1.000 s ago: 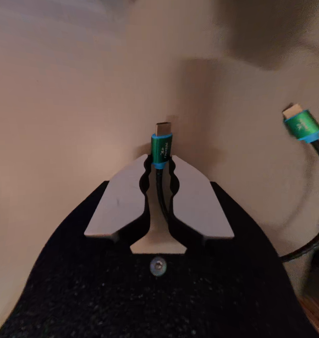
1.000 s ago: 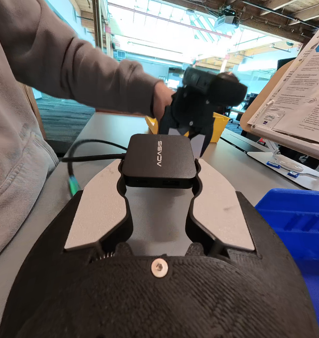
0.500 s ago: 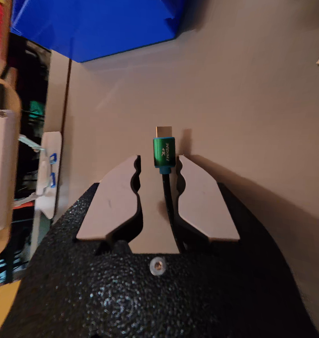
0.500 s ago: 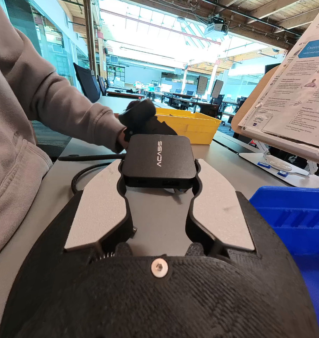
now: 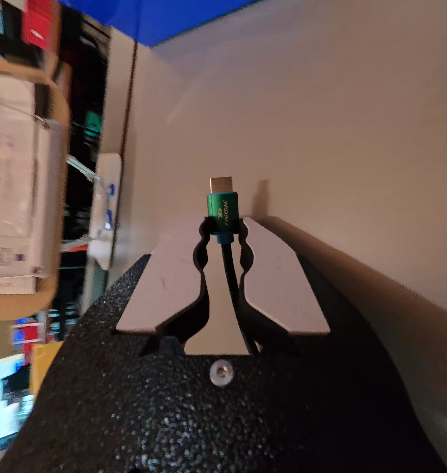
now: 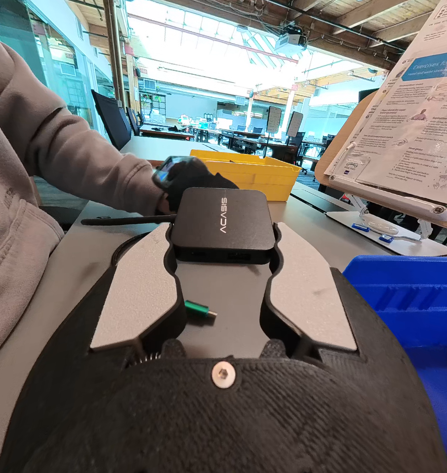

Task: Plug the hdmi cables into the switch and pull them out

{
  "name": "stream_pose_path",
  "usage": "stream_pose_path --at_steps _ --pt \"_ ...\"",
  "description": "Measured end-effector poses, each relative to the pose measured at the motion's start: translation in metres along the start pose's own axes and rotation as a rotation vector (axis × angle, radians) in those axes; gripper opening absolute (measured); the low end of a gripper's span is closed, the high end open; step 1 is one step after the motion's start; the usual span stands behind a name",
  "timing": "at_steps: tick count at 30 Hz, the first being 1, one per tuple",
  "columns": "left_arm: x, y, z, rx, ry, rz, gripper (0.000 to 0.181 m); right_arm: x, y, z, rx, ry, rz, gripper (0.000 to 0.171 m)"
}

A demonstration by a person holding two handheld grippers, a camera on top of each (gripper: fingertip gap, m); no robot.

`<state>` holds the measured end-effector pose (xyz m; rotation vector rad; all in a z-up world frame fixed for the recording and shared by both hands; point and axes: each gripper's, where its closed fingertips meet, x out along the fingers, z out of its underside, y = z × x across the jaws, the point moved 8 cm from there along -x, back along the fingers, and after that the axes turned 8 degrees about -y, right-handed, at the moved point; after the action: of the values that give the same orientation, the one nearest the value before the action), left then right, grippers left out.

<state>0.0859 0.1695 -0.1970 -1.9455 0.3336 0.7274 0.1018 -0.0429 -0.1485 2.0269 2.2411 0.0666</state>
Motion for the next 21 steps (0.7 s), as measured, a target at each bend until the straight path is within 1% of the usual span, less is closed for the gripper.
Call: stream_pose_path --at_steps 1,3,6,9,11,13,15,18,21 --pt "0.001 -0.006 0.004 -0.042 -0.018 0.057 0.022 0.000 0.000 0.000 0.004 0.000 0.001 0.072" --pt "0.001 -0.020 0.012 -0.155 -0.042 0.227 0.022 -0.002 0.001 0.000 0.017 0.005 0.000 0.072" --pt "-0.006 -0.046 0.021 -0.271 -0.033 0.456 0.021 -0.004 0.002 -0.001 0.040 0.028 -0.013 0.072" --pt "-0.019 -0.069 0.027 -0.329 -0.005 0.670 0.021 -0.009 0.003 -0.006 0.056 0.085 -0.035 0.072" --pt "-0.033 -0.081 0.024 -0.348 0.022 0.792 0.021 -0.012 0.003 -0.007 0.062 0.103 -0.039 0.072" --pt "-0.050 -0.091 0.013 -0.317 0.037 0.885 0.021 -0.011 0.004 -0.004 0.048 0.063 -0.029 0.072" --pt "-0.065 -0.096 -0.001 -0.255 0.016 0.940 0.022 -0.007 0.002 0.000 0.031 0.007 -0.035 0.072" --pt "-0.081 -0.092 -0.027 -0.125 -0.081 1.002 0.022 -0.001 -0.002 0.000 0.042 0.001 -0.074 0.072" --pt "-0.091 -0.079 -0.053 0.037 -0.194 1.043 0.022 0.001 -0.005 -0.002 0.063 0.011 -0.117 0.072"
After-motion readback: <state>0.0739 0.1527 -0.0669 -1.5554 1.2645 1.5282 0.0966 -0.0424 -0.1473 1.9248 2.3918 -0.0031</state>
